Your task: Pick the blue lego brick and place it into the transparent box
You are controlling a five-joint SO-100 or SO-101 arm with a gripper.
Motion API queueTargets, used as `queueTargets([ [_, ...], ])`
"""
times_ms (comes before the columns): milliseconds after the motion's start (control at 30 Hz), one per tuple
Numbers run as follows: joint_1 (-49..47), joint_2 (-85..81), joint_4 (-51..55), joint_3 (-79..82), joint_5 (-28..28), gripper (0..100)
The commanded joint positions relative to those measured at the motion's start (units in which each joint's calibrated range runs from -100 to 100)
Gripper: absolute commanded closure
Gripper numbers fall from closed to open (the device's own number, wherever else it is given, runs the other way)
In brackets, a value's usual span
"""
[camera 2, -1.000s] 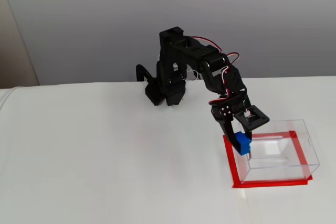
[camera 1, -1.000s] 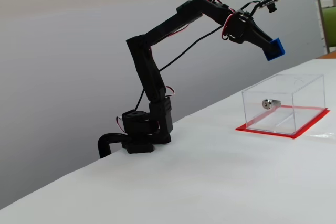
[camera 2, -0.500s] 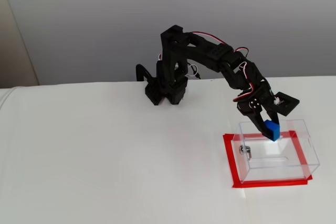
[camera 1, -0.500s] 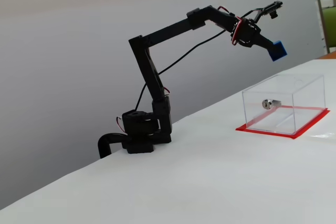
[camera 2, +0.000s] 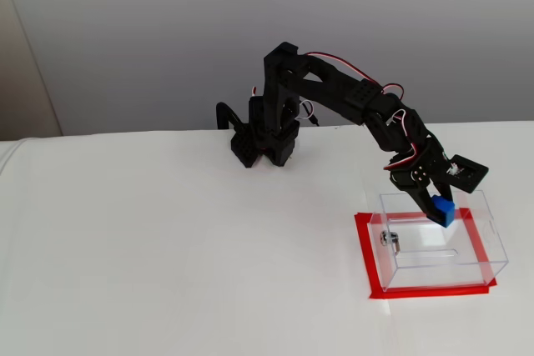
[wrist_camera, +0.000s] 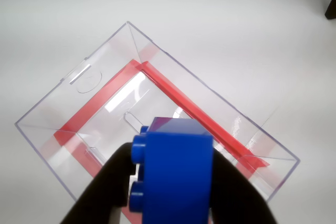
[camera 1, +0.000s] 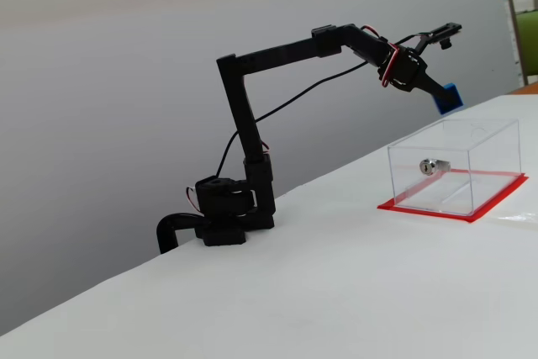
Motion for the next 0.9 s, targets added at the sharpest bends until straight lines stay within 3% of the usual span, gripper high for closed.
queueTargets([
  [0,0.0,-0.5,-1.1,-1.2,-0.2,98],
  [200,0.0,-0.7,-1.1,-1.1,-0.2,97],
  [433,0.0,-0.7,-1.1,-1.1,0.2,77],
  [867,-0.1,-0.4,-1.1,-1.1,-0.1,77],
])
